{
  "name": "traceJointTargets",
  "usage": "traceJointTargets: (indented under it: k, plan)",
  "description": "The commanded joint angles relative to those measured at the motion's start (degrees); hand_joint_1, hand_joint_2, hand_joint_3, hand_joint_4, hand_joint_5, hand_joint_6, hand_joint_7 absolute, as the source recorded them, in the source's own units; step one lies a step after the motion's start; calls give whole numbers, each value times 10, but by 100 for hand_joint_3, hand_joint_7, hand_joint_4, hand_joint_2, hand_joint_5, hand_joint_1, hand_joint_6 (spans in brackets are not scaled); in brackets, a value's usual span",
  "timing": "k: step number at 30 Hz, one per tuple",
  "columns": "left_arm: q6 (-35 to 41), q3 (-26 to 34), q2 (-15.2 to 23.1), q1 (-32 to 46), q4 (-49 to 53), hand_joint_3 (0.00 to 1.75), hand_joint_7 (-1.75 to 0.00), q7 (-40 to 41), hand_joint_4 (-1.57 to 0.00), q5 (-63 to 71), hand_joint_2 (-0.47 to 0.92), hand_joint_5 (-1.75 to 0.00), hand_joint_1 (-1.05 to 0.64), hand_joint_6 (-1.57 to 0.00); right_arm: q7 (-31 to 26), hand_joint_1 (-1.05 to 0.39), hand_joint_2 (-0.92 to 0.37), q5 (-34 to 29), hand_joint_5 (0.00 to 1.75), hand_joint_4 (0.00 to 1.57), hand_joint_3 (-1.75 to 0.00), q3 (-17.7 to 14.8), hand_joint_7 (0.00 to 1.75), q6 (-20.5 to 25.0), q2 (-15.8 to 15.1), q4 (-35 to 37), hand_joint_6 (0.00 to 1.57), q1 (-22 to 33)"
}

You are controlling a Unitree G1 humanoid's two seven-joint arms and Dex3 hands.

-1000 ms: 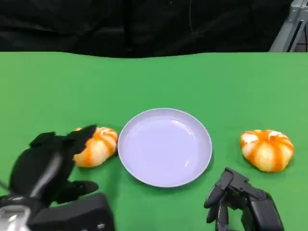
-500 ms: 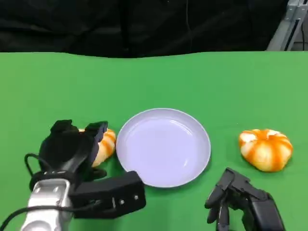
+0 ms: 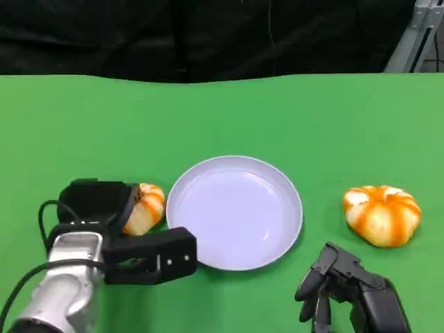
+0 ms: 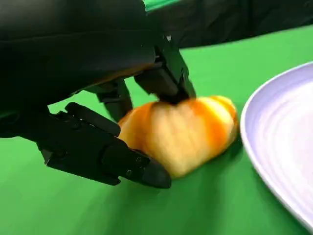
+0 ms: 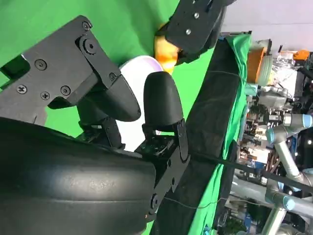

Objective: Grasp the bread from the table and place it into the plate.

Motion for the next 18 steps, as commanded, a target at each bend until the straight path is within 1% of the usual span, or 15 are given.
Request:
traceJointTargets:
  k: [1,2,3,4,5,6,8,10,11,12,13,14,15,16,18]
  plan:
    - [-46,-8,24,6,27,11,-37,27,-82,-29,92,-173,-27,-116,-4,-23,-43,0,175,72,-175,-6,175,7,-5,-9,62,3]
    - [-55,-8,26,7,29,20,-67,31,-80,-36,92,-174,-25,-101,-4,-24,-43,0,175,71,-175,-6,175,7,-5,-8,62,2]
    - [-62,-8,28,7,30,24,-98,34,-79,-42,92,-174,-24,-89,-3,-24,-43,0,175,71,-175,-6,175,7,-6,-8,61,2]
    - [-65,-10,30,7,33,26,-118,34,-79,-46,92,-174,-23,-81,-3,-24,-43,2,175,71,-175,-7,175,5,-5,-7,61,2]
    - [-68,-12,31,7,35,27,-122,34,-77,-49,92,-175,-23,-77,-3,-24,-43,4,175,72,-175,-7,175,4,-5,-7,62,2]
    - [-74,-13,34,7,38,27,-119,37,-76,-53,92,-175,-24,-77,-3,-24,-43,3,175,72,-175,-7,175,3,-5,-8,62,3]
    - [-83,-15,37,8,42,23,-86,46,-76,-59,92,-171,-26,-87,-6,-23,-43,-1,175,72,-175,-8,175,1,-6,-9,62,4]
    - [-93,-14,41,10,43,19,-66,70,-78,-61,92,-173,-26,-94,-6,-23,-43,-2,175,72,-175,-8,175,-1,-6,-9,62,5]
    - [-96,-15,43,11,44,16,-90,81,-80,-61,92,-174,-25,-87,-5,-23,-43,0,175,72,-175,-8,175,-1,-7,-10,62,5]
    - [-98,-16,45,10,46,15,-103,89,-80,-61,92,-174,-24,-82,-4,-23,-43,1,175,72,-175,-8,175,-1,-7,-10,62,5]
    - [-96,-13,48,14,39,14,-110,112,-81,-57,92,-174,-24,-80,-4,-23,-43,2,175,72,-175,-8,175,1,-6,-11,62,6]
    - [-94,-11,50,17,35,12,-142,128,-84,-55,90,-175,-23,-72,-4,-24,-43,2,175,72,-175,-8,175,2,-6,-11,61,7]
    - [-90,-10,53,19,29,12,-154,145,-85,-49,89,-175,-22,-68,-3,-24,-43,4,175,72,-175,-8,175,4,-5,-13,61,8]
    - [-88,-9,56,22,25,11,-160,164,-85,-45,88,-175,-22,-67,-3,-24,-43,5,175,72,-175,-8,175,5,-5,-14,61,8]
    - [-83,-6,62,28,10,10,-160,185,-86,-40,87,-175,-23,-66,-2,-25,-43,7,175,71,-175,-7,175,5,-4,-14,61,9]
